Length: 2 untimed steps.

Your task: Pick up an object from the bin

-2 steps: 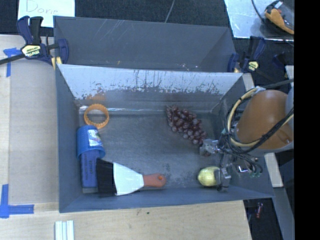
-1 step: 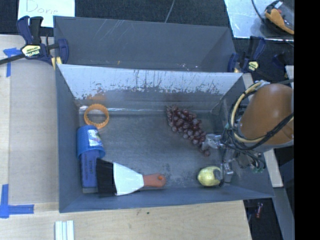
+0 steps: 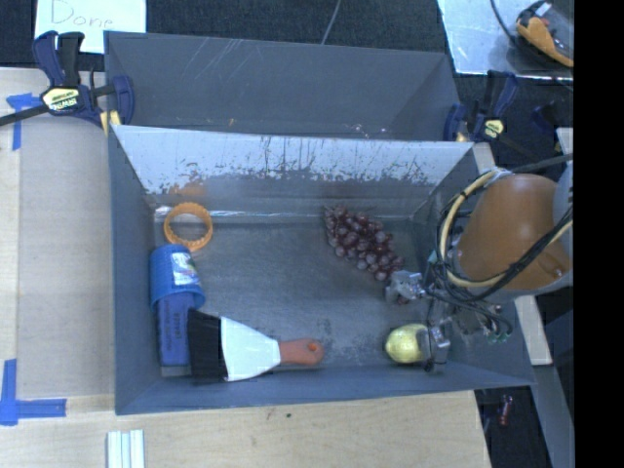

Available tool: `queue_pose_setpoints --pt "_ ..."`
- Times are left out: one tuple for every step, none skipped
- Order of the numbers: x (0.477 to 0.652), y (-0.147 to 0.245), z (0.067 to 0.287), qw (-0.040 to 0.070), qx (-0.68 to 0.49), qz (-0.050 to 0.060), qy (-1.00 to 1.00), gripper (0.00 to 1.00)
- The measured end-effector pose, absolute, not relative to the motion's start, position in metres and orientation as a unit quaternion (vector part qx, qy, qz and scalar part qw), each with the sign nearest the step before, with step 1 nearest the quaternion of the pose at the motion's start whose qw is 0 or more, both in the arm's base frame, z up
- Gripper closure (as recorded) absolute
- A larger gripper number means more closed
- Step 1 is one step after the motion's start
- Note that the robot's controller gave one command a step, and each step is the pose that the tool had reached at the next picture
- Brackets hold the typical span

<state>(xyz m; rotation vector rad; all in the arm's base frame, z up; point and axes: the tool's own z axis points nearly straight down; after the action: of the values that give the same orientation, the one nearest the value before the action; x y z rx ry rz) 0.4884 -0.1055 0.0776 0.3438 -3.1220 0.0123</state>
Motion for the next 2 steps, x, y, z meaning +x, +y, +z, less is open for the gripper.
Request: queue_pose_setpoints --pt "0.4920 -0.1101 0.0772 -0.003 0.030 0.003 -1.000 1.00" --pt "0.4920 -0.1100 0.0774 -0.003 0.030 0.003 -1.000 1.00"
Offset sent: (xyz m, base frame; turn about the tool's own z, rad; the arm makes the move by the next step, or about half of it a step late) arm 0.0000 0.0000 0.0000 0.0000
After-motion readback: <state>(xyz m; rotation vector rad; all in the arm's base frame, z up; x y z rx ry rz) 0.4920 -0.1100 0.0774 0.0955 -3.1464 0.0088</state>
